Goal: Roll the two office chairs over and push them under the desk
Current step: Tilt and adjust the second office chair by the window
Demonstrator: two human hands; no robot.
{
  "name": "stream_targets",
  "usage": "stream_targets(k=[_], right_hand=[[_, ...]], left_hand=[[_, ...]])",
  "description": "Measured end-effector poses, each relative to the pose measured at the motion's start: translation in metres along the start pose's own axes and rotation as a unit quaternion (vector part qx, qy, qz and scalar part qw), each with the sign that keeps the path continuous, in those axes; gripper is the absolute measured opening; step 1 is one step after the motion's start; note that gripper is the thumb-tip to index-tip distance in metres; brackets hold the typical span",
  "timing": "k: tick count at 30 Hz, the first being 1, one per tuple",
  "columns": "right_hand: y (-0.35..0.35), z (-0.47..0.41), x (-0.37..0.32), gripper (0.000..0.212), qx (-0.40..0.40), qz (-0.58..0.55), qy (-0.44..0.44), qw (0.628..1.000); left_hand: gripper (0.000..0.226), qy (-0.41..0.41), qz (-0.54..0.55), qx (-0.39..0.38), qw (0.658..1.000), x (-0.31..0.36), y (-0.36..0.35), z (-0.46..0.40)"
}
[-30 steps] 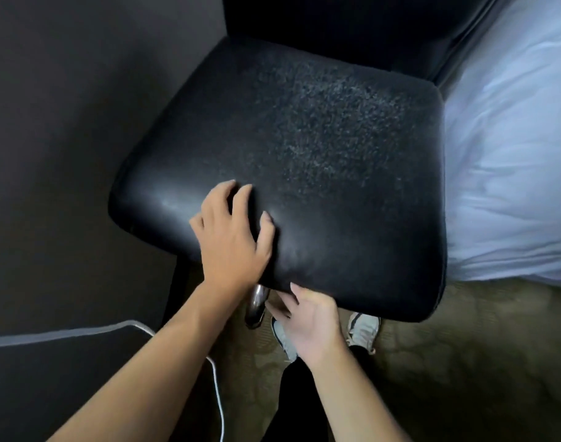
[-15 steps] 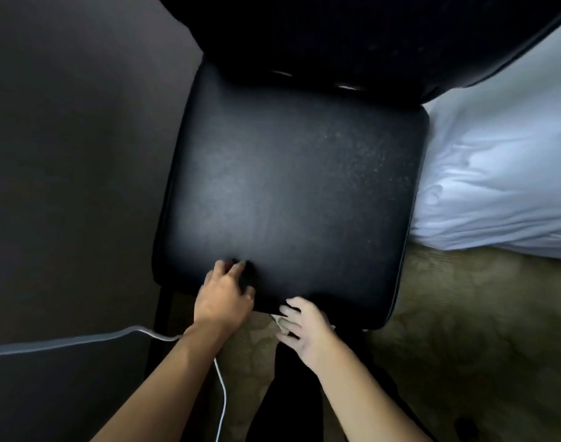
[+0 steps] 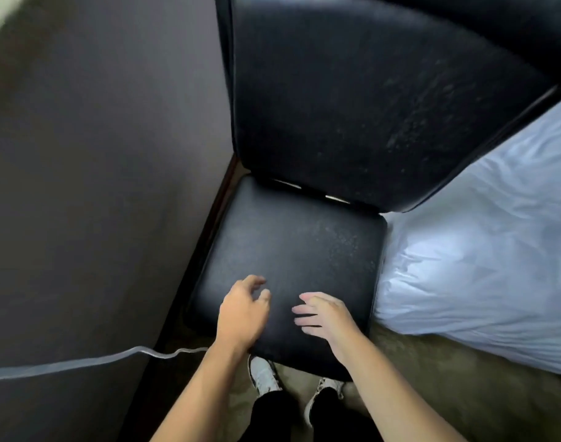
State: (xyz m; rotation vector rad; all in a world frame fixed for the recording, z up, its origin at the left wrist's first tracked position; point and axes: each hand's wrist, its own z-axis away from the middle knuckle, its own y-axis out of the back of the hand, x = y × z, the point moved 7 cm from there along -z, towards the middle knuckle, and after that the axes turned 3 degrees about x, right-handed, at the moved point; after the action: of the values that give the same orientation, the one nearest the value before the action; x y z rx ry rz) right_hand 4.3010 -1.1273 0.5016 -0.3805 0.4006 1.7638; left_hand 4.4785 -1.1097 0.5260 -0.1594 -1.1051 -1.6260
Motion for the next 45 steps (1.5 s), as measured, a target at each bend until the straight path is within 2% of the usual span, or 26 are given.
stream_targets(k=[8, 11, 15, 18, 20, 22, 23, 24, 26, 27, 28, 31, 33, 35, 39, 42, 45], right_hand=[[0.039, 0.062, -0.137, 0.019, -0.019, 0.015, 0.105, 0.994], [0.060, 0.078, -0.212, 0.019, -0.035, 0.038, 0.167, 0.985], [0.090, 0.106, -0.327, 0.018, -0.073, 0.099, 0.292, 0.949], [0.134, 0.132, -0.403, 0.019, -0.029, 0.171, 0.447, 0.878], [0.159, 0.154, -0.442, 0.016, 0.049, 0.206, 0.558, 0.802], [0.190, 0.166, -0.475, 0.025, 0.132, 0.247, 0.638, 0.717], [0.198, 0.162, -0.485, 0.035, 0.160, 0.292, 0.645, 0.688], [0.207, 0.149, -0.490, 0.047, 0.164, 0.346, 0.620, 0.685], [0.216, 0.112, -0.487, 0.064, 0.124, 0.449, 0.514, 0.720], [0.219, 0.098, -0.480, 0.064, 0.111, 0.488, 0.468, 0.728], [0.222, 0.088, -0.478, 0.059, 0.117, 0.514, 0.451, 0.720], [0.222, 0.087, -0.477, 0.048, 0.154, 0.518, 0.509, 0.670], [0.220, 0.089, -0.473, 0.048, 0.149, 0.496, 0.549, 0.655], [0.224, 0.092, -0.469, 0.048, 0.141, 0.483, 0.569, 0.650], [0.228, 0.097, -0.457, 0.046, 0.137, 0.472, 0.586, 0.645], [0.234, 0.103, -0.447, 0.047, 0.149, 0.468, 0.596, 0.636], [0.240, 0.107, -0.439, 0.047, 0.153, 0.462, 0.602, 0.633]], left_hand=[[0.022, 0.000, 0.178, 0.070, 0.982, 0.135, 0.018, 0.046], [0.023, -0.046, 0.164, 0.094, 0.981, 0.200, 0.030, 0.047], [0.024, -0.121, 0.102, 0.212, 0.964, 0.311, 0.065, 0.032], [0.034, -0.185, 0.028, 0.277, 0.943, 0.397, 0.078, 0.018], [0.041, -0.230, -0.005, 0.316, 0.920, 0.441, 0.095, 0.005], [0.048, -0.259, -0.062, 0.331, 0.905, 0.487, 0.100, -0.015], [0.051, -0.253, -0.107, 0.330, 0.903, 0.500, 0.103, -0.027], [0.052, -0.231, -0.160, 0.323, 0.904, 0.509, 0.103, -0.041], [0.050, -0.159, -0.257, 0.294, 0.907, 0.509, 0.106, -0.067], [0.047, -0.131, -0.292, 0.281, 0.905, 0.504, 0.109, -0.076], [0.045, -0.116, -0.317, 0.268, 0.902, 0.502, 0.110, -0.081], [0.045, -0.106, -0.405, 0.235, 0.877, 0.497, 0.102, -0.081], [0.047, -0.116, -0.427, 0.239, 0.864, 0.496, 0.100, -0.081], [0.050, -0.114, -0.422, 0.247, 0.865, 0.497, 0.102, -0.076], [0.049, -0.213, -0.524, 0.234, 0.791, 0.503, 0.090, -0.064], [0.047, -0.234, -0.573, 0.225, 0.752, 0.506, 0.083, -0.057], [0.043, -0.270, -0.593, 0.204, 0.731, 0.509, 0.077, -0.053]])
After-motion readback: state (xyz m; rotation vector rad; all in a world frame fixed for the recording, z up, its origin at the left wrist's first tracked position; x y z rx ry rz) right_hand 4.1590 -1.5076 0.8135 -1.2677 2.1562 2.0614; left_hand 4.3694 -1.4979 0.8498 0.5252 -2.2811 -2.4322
